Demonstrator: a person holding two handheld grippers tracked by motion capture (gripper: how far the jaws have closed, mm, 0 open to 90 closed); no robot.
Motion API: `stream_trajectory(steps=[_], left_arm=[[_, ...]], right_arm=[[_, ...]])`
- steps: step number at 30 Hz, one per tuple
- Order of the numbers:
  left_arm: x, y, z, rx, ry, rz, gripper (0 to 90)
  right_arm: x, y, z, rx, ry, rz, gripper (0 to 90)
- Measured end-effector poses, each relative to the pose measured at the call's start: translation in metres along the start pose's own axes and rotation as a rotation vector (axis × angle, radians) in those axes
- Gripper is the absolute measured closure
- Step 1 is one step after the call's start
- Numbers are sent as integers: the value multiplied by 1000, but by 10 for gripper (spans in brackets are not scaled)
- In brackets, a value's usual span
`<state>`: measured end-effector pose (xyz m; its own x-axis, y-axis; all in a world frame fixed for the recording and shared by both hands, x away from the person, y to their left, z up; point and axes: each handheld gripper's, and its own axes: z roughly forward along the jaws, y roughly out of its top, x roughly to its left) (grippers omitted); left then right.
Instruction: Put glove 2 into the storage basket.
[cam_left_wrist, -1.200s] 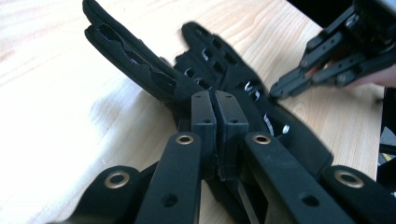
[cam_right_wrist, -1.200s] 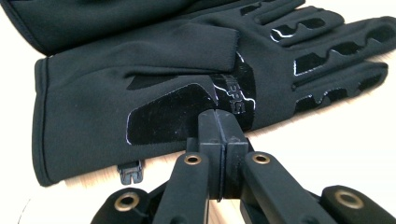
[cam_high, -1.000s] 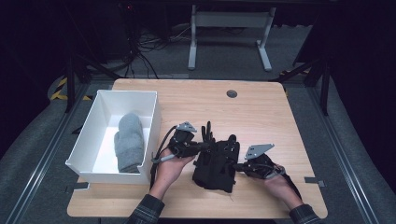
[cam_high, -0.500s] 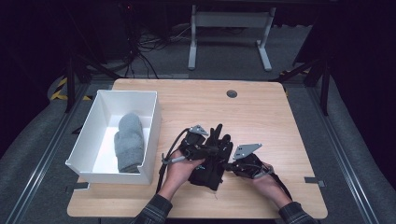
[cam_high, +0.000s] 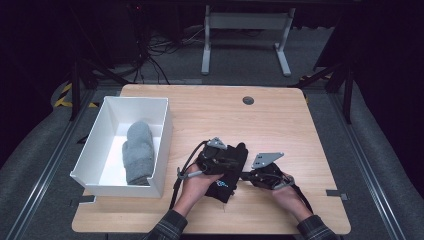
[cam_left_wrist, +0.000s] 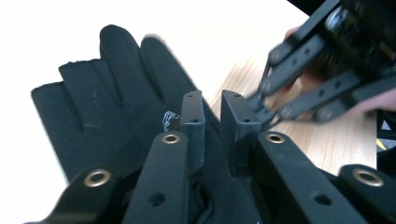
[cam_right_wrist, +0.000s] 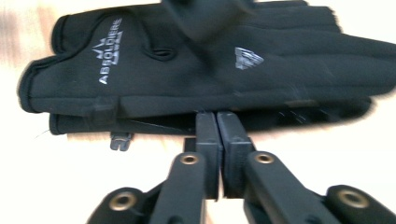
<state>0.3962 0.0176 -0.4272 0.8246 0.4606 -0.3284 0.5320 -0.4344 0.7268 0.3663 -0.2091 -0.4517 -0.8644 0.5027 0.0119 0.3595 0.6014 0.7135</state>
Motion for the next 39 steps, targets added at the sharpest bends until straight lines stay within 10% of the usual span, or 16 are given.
stream_trajectory(steps=[12,29,35,39], left_arm=[[-22,-18,28,161,-30,34,900],[-25,-43,-6,288,5,107,900],[-26,-33,-20,215,32,155,618],[-19,-24,-26,169,129,170,440]], right_arm=[[-38,-32,-32,-28,-166,104,406],[-56,-45,-26,-20,-243,150,258],[-58,-47,-25,-32,-246,170,216],[-58,-47,-24,-33,-246,169,211]])
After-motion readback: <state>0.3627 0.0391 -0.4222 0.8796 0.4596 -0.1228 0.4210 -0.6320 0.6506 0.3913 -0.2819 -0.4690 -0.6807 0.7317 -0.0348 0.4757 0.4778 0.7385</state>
